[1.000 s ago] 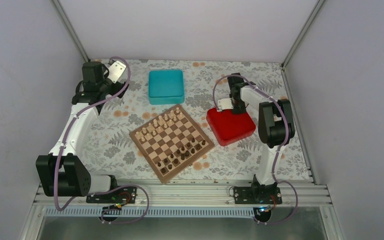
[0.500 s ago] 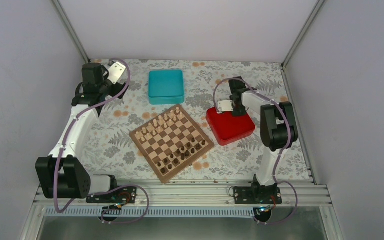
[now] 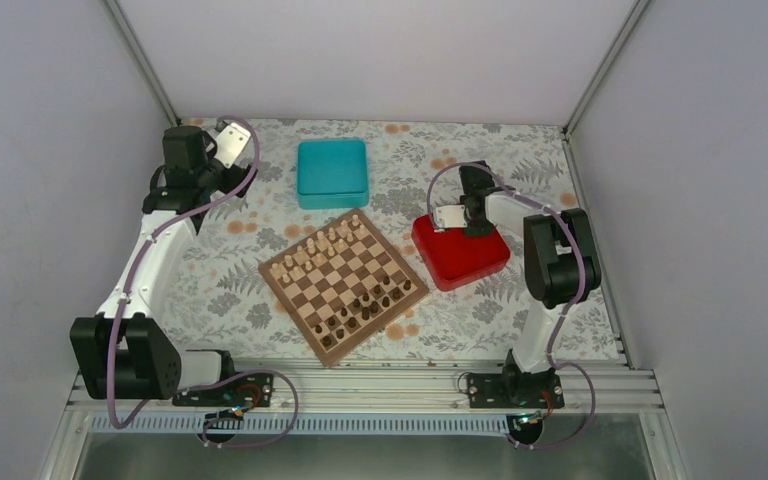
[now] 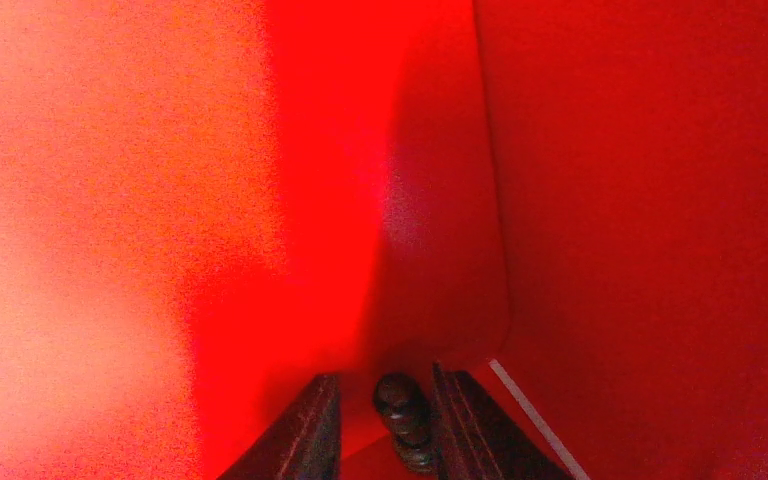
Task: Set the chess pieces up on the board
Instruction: Pick up the chess piece from the storage box.
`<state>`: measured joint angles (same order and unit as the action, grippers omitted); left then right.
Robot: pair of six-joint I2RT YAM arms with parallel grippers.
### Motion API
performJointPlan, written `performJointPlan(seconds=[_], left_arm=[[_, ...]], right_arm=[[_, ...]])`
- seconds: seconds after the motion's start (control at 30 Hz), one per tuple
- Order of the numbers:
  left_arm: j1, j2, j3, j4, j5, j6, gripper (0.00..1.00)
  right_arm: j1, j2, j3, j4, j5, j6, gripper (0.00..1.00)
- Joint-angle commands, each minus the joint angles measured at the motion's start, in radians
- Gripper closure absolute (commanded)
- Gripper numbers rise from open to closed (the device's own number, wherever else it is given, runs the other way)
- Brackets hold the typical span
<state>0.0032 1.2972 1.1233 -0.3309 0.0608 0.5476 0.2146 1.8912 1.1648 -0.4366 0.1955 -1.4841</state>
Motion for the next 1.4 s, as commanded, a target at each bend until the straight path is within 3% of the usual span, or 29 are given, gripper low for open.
performJointPlan(seconds=[0.0,0.3,0.63,0.83,0.97,1.17,1.37], left_arm=[[-0.006,-0.027,0.029,-0.008,0.007,-0.016,0.00],[-0.005,-0.028,0.037,-0.016,-0.002,-0.012,0.00],[-0.005,-0.027,0.042,-0.017,-0.007,-0.007,0.00],[-0.005,-0.029,0.040,-0.015,-0.002,-0.009,0.00],[-0.005,-0.037,0.032,-0.009,-0.004,-0.008,0.00],[-0.005,-0.047,0.011,0.008,-0.005,-0.010,0.00],[-0.005,-0.052,0.012,0.012,-0.010,-0.009,0.00]], right_arm=[[-0.004,0.003,-0.045,0.030,-0.023,-0.010,0.76],[-0.007,-0.010,-0.039,0.041,-0.028,0.015,0.91],[-0.012,-0.119,0.126,-0.318,-0.203,0.094,0.95],[-0.019,-0.169,0.179,-0.415,-0.284,0.115,0.95],[-0.042,-0.172,0.221,-0.479,-0.478,0.153,0.94],[-0.120,-0.138,0.162,-0.434,-0.903,0.222,0.94],[-0.151,-0.126,0.050,-0.332,-1.056,0.273,0.92]])
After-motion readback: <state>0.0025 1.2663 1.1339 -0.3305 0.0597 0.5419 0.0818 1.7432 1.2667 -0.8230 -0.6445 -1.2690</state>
